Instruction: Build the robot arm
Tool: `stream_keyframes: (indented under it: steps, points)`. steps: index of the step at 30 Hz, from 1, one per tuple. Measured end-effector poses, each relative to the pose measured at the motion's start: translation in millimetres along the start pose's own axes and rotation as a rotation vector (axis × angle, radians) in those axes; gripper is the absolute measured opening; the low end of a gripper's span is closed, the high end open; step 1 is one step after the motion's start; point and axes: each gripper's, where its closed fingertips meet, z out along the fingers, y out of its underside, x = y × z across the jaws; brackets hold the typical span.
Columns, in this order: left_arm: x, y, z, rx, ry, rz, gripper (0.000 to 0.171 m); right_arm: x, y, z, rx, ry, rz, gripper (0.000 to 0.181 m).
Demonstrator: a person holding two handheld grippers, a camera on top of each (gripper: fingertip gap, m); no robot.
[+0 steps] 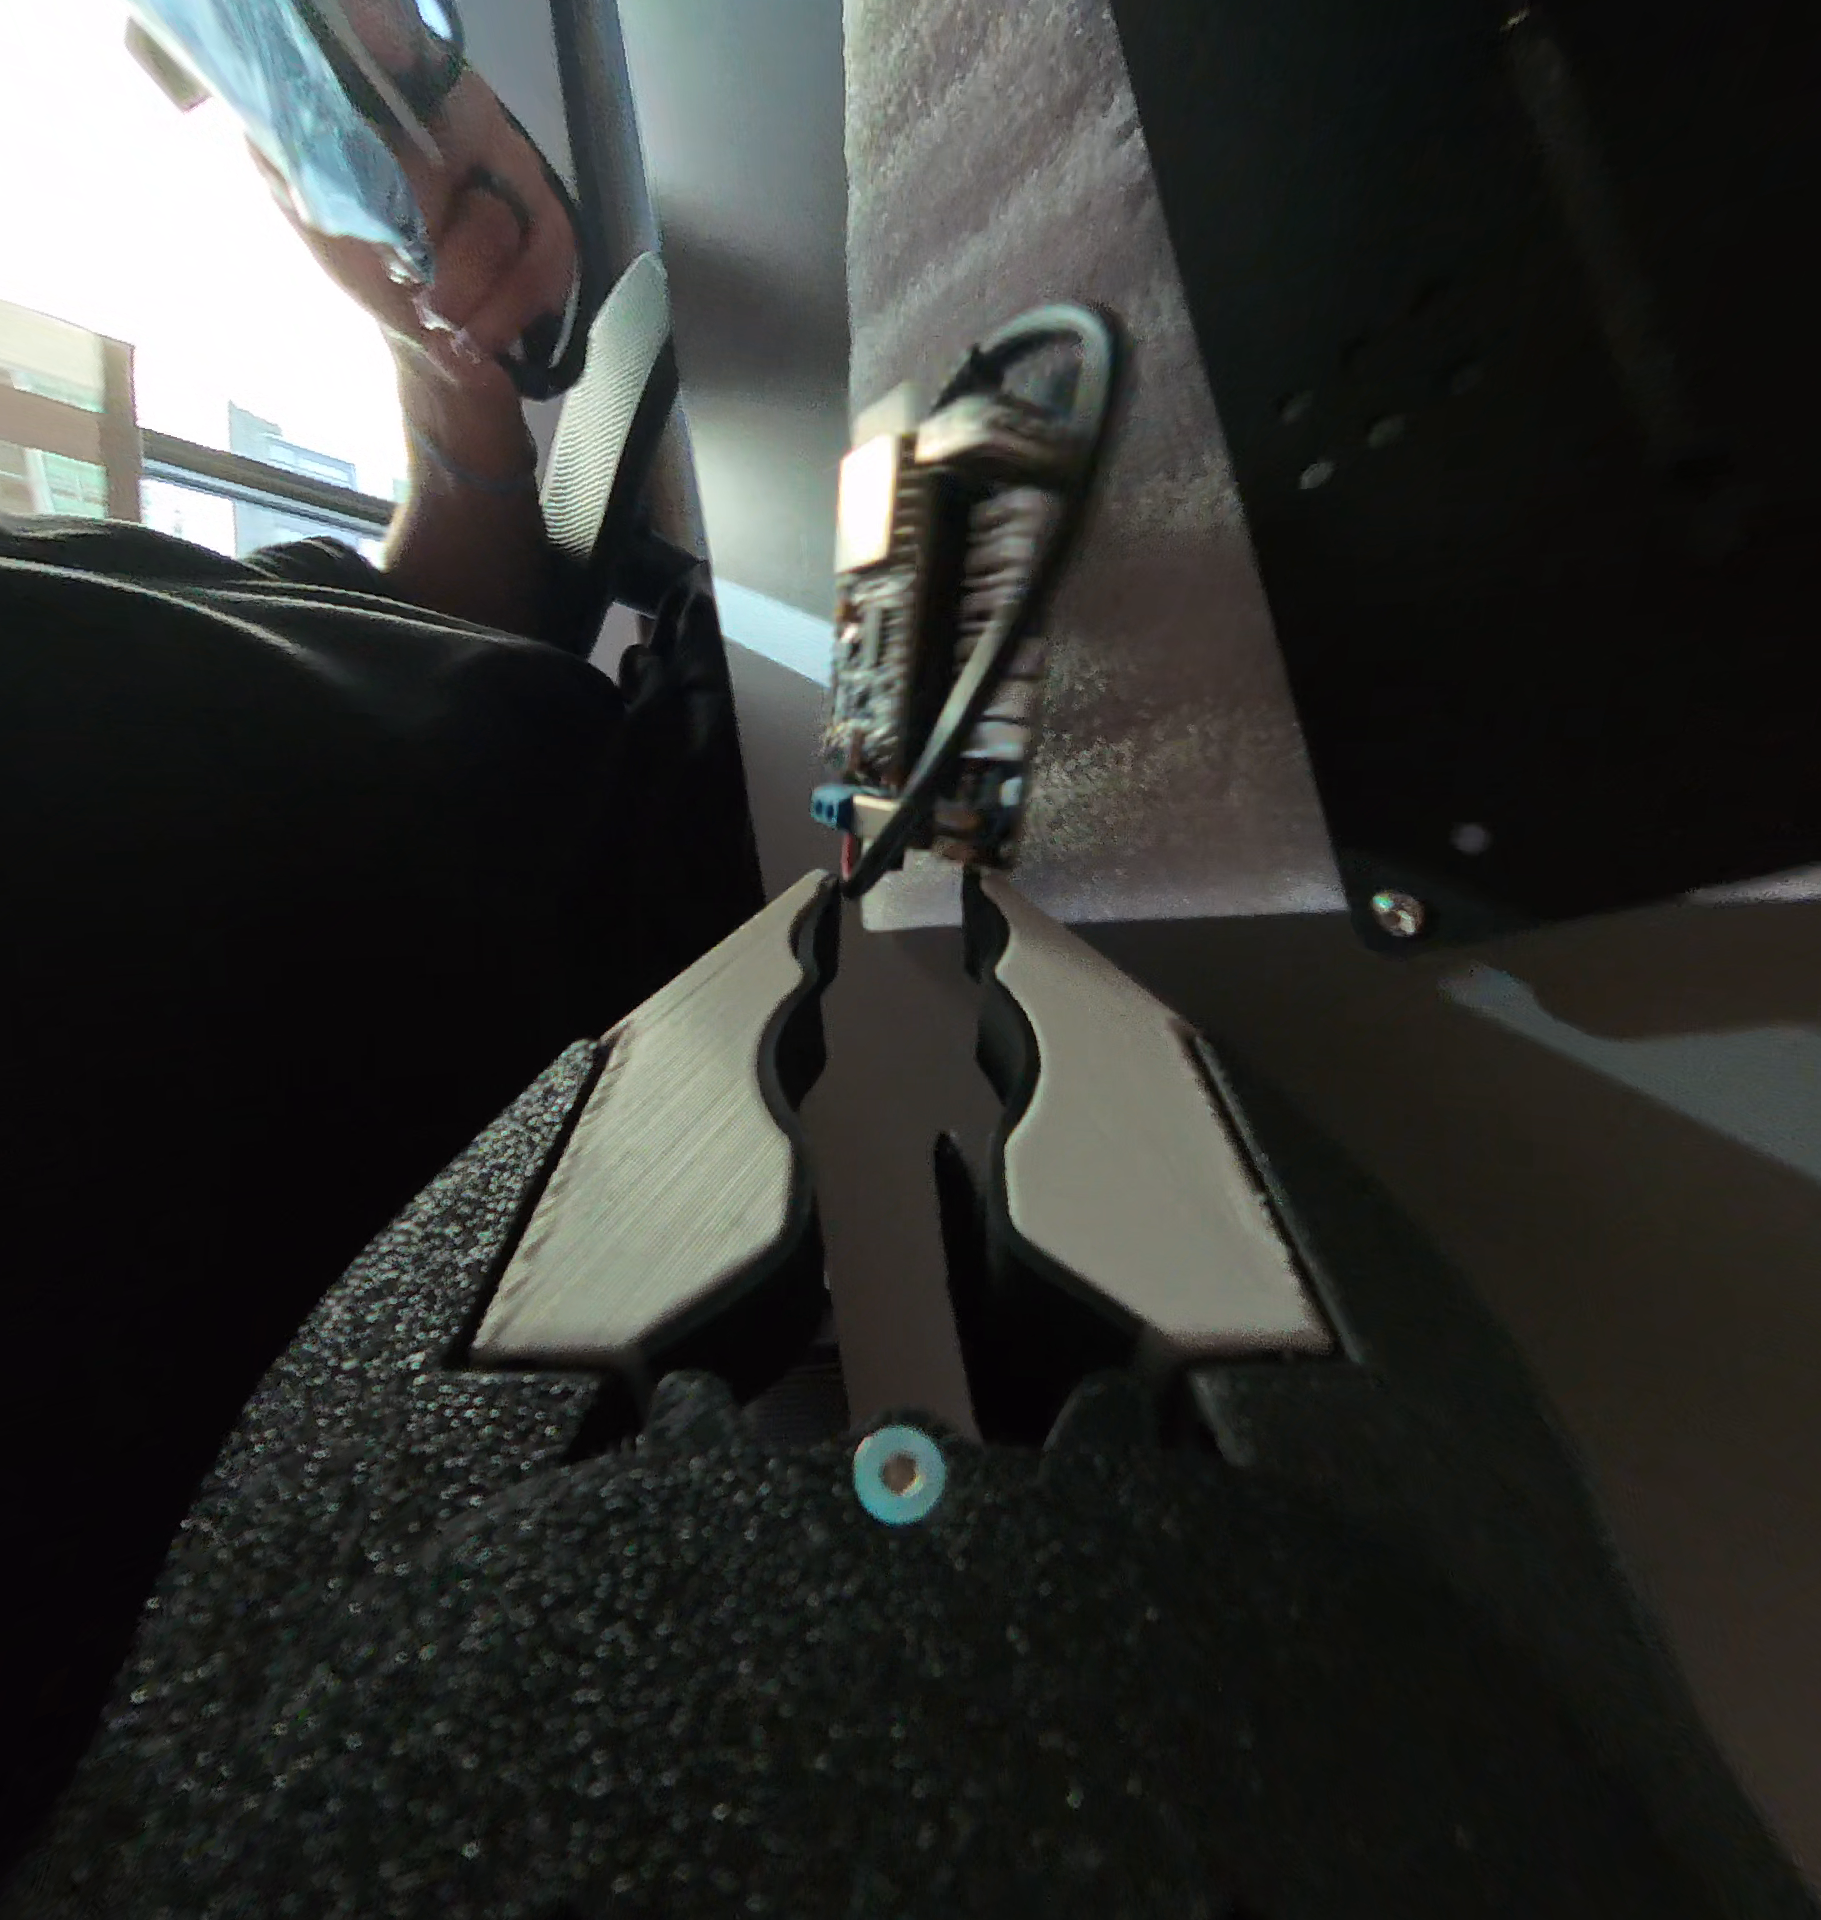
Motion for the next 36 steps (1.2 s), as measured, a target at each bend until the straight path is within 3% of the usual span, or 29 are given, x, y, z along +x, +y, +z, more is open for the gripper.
stream_keyframes:
  steps: [4,7,11,14,18,19,20,27,28,29,30,31,34,36]
  points:
    - [2.5,-0.8,-1.1,0.042,0.047,-0.087,0.000,15.0,14.8,-30.8,-0.049,0.214,-0.024,0.041]
    - [2.2,2.5,-0.1,0.043,0.058,-0.101,0.000,3.3,-6.3,-50.2,0.074,0.348,-0.085,0.046]
    - [12.6,11.1,7.0,0.012,0.113,-0.086,0.000,-94.0,-71.8,-20.7,0.392,0.072,-0.377,0.052]
    - [25.7,17.2,12.5,-0.006,0.171,-0.062,0.000,-129.8,-90.7,15.7,0.400,-0.111,-0.449,0.058]
    - [25.6,25.0,15.5,-0.031,0.161,-0.032,0.000,-133.0,-90.3,41.7,0.301,-0.166,-0.451,0.040]
    - [25.8,25.9,15.6,-0.034,0.165,-0.036,0.000,-133.1,-88.2,42.6,0.287,-0.175,-0.453,0.014]
    - [25.8,27.2,16.0,-0.043,0.167,-0.035,0.000,-131.8,-87.2,41.9,0.293,-0.170,-0.455,0.005]
    - [29.0,46.9,27.9,-0.125,0.141,0.053,0.001,-112.4,-61.3,22.1,0.295,-0.011,-0.451,0.001]
    - [23.2,46.4,27.2,-0.127,0.097,0.082,0.013,-104.8,-57.2,8.7,0.312,0.041,-0.431,0.001]
    - [18.0,46.1,25.7,-0.136,0.055,0.115,0.038,-99.1,-53.9,-13.2,0.358,0.091,-0.417,0.001]
    - [15.5,46.7,24.0,-0.157,0.032,0.140,0.056,-95.3,-52.2,-44.9,0.442,0.140,-0.399,0.001]
    - [14.5,47.4,22.1,-0.177,0.018,0.159,0.064,-90.0,-49.7,-84.8,0.545,0.202,-0.371,0.001]
    - [14.2,45.8,19.6,-0.186,-0.013,0.250,0.057,-38.1,-20.8,-239.8,0.862,0.630,-0.219,0.000]
    - [12.5,46.7,21.7,-0.197,-0.034,0.306,0.053,5.8,22.1,-325.1,0.911,0.844,-0.077,0.001]
